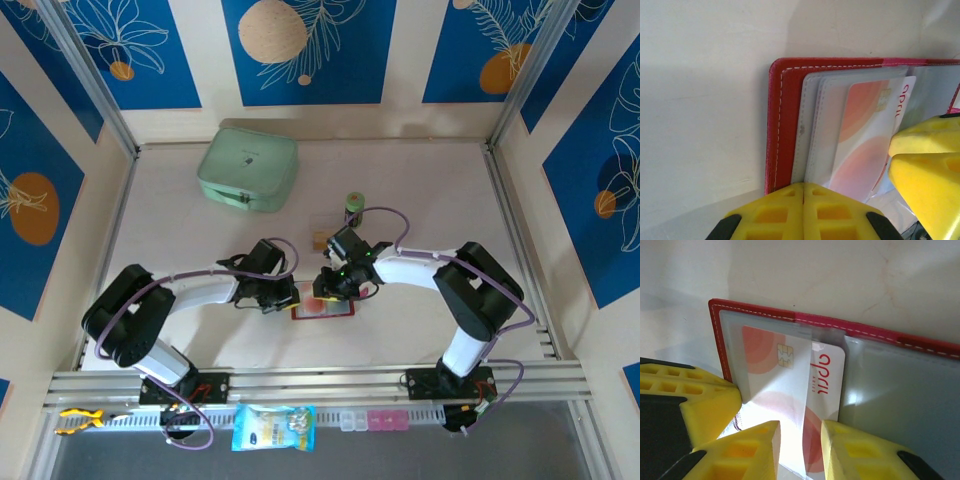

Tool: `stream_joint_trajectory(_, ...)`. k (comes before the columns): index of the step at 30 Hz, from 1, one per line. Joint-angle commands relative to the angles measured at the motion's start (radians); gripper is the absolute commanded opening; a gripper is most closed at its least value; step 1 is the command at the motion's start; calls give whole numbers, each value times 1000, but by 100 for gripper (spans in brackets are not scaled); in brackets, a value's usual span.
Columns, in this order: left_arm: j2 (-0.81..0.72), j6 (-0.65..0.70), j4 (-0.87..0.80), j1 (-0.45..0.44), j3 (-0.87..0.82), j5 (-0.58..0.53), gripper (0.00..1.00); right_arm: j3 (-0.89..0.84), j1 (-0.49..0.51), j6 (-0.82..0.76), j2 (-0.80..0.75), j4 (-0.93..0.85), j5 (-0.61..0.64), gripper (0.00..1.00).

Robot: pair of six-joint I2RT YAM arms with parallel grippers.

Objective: Take the credit cards out of the card holder

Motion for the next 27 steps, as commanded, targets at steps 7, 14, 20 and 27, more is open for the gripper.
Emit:
stream_joint_trajectory(7,-14,24,-91,9,14,-25,7,14,6,-19,-26,-46,13,29)
stream_joint_trajectory(14,-34,30,-109,9,53,-17,6,10,3,-16,-57,-46,11,29)
stream_joint_trajectory(20,-16,40,-121,-6,103,-1,6,-4,-11,-2,-90,-25,-18,29)
stream_joint_trajectory(27,50,36,-103,-43,141,1,5,-30,-37,8,-105,-13,-33,29)
